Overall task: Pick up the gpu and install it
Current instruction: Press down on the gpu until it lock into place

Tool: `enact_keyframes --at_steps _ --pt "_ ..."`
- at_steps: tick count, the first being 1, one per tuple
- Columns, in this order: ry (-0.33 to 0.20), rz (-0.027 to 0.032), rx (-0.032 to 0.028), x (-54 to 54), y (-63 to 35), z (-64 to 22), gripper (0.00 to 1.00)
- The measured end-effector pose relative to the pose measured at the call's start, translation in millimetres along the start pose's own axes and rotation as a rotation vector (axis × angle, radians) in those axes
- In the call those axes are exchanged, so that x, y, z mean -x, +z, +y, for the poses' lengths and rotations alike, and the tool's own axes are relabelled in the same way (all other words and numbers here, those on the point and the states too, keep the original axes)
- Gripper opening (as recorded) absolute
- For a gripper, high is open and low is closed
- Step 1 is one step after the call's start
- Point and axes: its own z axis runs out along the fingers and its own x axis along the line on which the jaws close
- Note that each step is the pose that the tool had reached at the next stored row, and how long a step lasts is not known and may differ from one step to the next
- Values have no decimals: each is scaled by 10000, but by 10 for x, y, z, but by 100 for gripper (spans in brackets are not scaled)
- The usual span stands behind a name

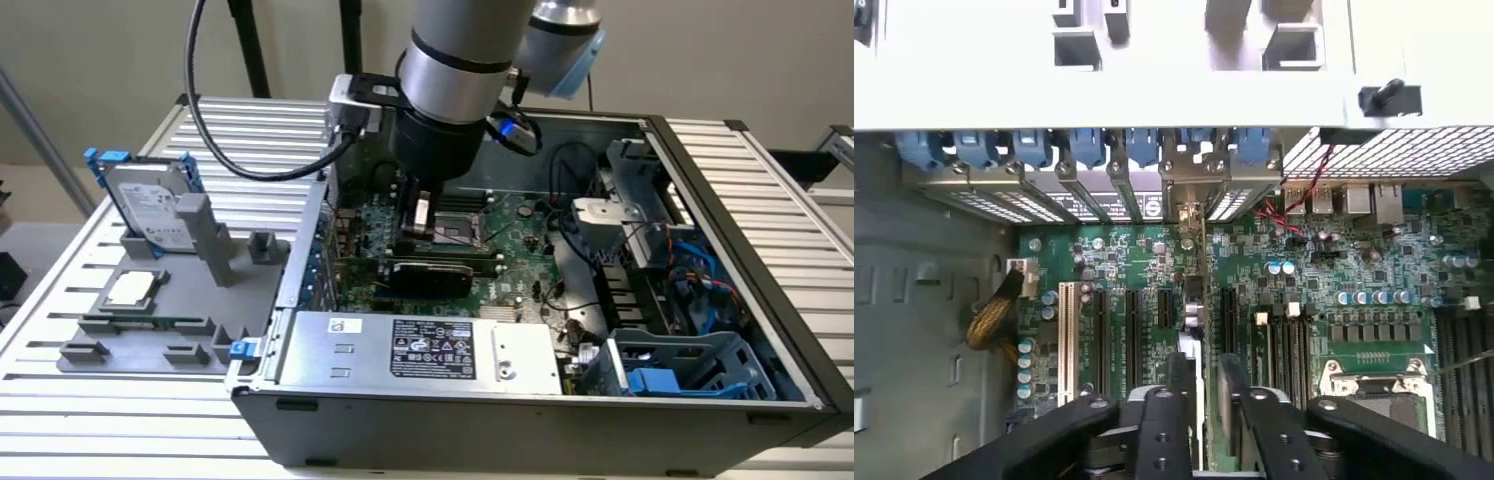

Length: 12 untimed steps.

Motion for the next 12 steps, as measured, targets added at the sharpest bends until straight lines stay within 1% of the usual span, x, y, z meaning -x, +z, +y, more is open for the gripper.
enact_keyframes --at_steps 1,2,5,6,12 --pt "1 0 -6 0 -24 3 0" --pt "1 -1 -30 1 -37 5 0" --pt "-7 -9 -201 1 -44 6 0" --pt "-8 -12 -229 1 -43 6 0" --pt "-8 -18 -227 1 -45 6 0"
